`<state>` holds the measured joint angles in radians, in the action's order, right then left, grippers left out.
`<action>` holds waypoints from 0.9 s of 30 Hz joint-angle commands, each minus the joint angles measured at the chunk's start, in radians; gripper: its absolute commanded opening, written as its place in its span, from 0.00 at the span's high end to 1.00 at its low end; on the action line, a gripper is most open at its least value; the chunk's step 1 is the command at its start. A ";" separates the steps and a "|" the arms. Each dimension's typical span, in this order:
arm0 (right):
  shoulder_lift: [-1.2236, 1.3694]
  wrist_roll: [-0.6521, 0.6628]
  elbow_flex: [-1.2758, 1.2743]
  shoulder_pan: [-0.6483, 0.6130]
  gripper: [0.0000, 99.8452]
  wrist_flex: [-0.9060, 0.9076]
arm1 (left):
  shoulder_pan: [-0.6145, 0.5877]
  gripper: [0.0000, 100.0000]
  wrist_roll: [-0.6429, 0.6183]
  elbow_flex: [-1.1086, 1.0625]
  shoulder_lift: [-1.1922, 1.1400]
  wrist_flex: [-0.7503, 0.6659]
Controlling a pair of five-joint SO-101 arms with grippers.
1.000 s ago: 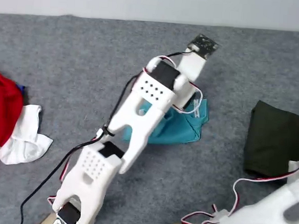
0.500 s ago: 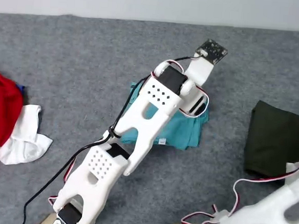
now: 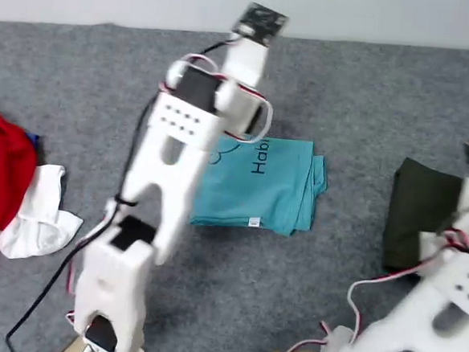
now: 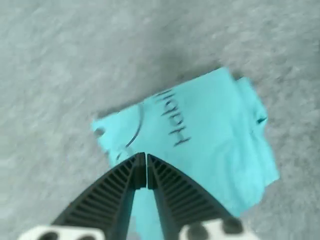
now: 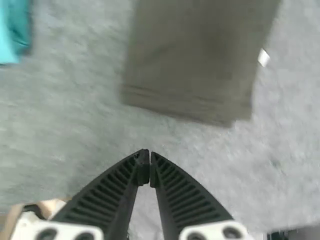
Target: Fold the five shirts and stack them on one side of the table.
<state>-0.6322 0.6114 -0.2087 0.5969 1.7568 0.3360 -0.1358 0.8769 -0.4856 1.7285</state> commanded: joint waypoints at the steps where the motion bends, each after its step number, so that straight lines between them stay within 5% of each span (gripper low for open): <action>1: -0.016 -0.101 0.003 -0.179 0.99 0.038 | -0.094 1.00 0.051 -0.239 0.267 0.029; 14: 0.139 -0.522 0.002 -0.791 0.99 -0.035 | -0.591 1.00 0.302 -1.009 0.911 0.026; 27: 0.634 -0.509 0.003 -0.926 0.99 -0.329 | -0.928 1.00 0.417 -1.201 1.079 0.023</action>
<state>-0.0460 0.0959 -0.2102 -0.3314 1.4714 -0.5355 0.2708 -0.3230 0.5654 1.7331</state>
